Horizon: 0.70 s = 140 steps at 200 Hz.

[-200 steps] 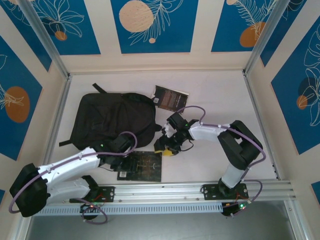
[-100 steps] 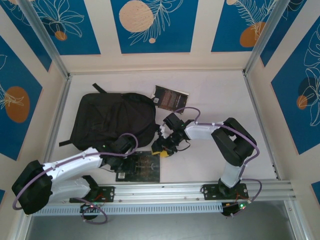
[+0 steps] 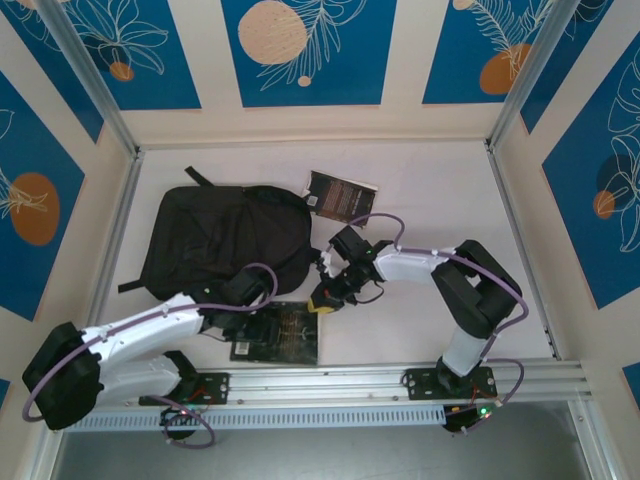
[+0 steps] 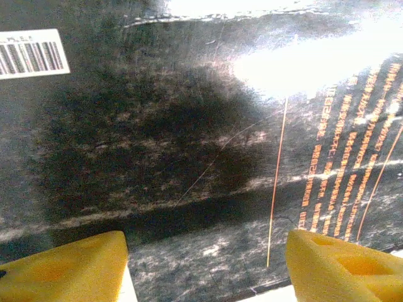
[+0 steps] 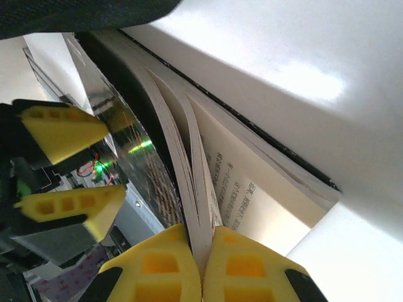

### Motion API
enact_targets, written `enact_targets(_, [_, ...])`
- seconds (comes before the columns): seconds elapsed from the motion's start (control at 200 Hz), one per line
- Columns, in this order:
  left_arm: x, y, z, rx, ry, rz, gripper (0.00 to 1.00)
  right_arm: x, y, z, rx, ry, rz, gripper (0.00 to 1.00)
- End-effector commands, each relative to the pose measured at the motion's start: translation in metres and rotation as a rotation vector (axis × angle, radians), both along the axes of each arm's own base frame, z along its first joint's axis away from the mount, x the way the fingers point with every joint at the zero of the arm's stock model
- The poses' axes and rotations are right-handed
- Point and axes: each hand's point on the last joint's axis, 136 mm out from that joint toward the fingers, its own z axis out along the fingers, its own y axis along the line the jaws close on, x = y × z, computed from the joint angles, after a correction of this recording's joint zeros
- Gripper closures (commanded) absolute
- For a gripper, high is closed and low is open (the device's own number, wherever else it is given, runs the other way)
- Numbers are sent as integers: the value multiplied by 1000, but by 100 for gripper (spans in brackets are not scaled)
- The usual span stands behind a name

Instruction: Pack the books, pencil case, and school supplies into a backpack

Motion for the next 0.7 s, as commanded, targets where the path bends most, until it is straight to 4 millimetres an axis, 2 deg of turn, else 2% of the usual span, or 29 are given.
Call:
enact_targets(0.0, [8,-5,33,-17,-86,-45,23,8,-26,19,-3,38,-134,100])
enact_targets(0.19, [21,-25,76,35,-229,-229,18,14,-61,61,75,98,-347,100])
enact_targets(0.3, [26,-45,97,128,-367,-398,12,17,-81,76,109,119,-446,100])
enact_targets(0.39, [33,-64,110,247,-547,-558,6,18,-93,83,154,158,-495,100])
enact_targets(0.535, [32,-98,109,374,-829,-844,1,19,-101,87,203,180,-523,100])
enact_targets(0.62, [26,-117,107,355,-963,-943,1,20,-103,89,227,186,-532,100])
enact_targets(0.695, [21,-128,96,289,-1016,-982,1,21,-105,90,244,187,-540,100])
